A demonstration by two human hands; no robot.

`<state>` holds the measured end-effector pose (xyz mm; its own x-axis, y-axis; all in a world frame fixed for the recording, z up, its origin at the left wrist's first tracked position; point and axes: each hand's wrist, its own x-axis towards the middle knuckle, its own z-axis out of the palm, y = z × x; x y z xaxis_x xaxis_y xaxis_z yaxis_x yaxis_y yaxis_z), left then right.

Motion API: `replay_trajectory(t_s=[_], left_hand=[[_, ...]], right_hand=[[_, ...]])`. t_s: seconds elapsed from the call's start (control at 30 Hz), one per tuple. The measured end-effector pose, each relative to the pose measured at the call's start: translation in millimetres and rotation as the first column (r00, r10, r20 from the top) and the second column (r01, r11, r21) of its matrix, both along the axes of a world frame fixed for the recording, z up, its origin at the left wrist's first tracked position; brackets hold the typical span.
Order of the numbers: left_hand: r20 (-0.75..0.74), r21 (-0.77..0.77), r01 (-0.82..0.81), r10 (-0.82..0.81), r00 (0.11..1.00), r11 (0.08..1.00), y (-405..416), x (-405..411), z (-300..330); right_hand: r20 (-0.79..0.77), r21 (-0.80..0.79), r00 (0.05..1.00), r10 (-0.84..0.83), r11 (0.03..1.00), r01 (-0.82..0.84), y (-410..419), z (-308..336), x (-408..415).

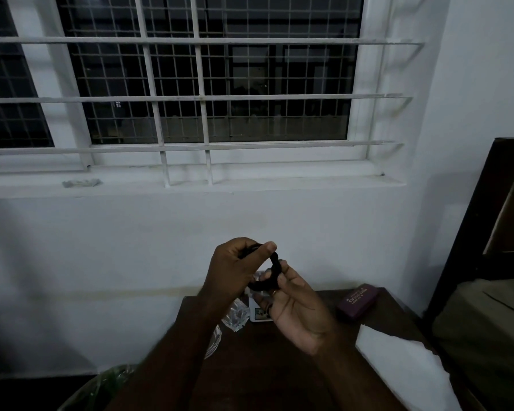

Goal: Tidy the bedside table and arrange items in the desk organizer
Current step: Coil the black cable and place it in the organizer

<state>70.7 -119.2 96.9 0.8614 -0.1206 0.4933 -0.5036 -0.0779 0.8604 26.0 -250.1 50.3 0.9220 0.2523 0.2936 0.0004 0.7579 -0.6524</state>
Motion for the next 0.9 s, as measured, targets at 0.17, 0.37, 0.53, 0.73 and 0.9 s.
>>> replay_trajectory(t_s=[0.17,0.37,0.53,0.73,0.9], left_hand=[[0.001,0.027,0.027,-0.027,1.0,0.999,-3,1,-4],[-0.065,-0.019,0.052,-0.053,0.996,0.998,-3,5,-10],[-0.033,0.0,-0.014,0.014,0.999,1.0,0,8,-16],[-0.008,0.005,-0.055,0.055,0.998,0.998,-3,8,-17],[0.013,-0.006,-0.058,0.058,0.998,0.998,-7,5,-18]], right_hand=[[-0.003,-0.001,0.996,-0.095,0.996,0.095,3,-1,2],[-0.003,0.064,0.994,-0.11,0.992,0.11,8,-5,1],[0.015,-0.212,0.925,-0.379,0.903,0.373,10,-11,-2],[-0.009,-0.311,0.914,-0.405,0.87,0.382,5,-4,-4],[-0.09,-0.31,0.948,-0.306,0.913,0.266,1,0,-6]])
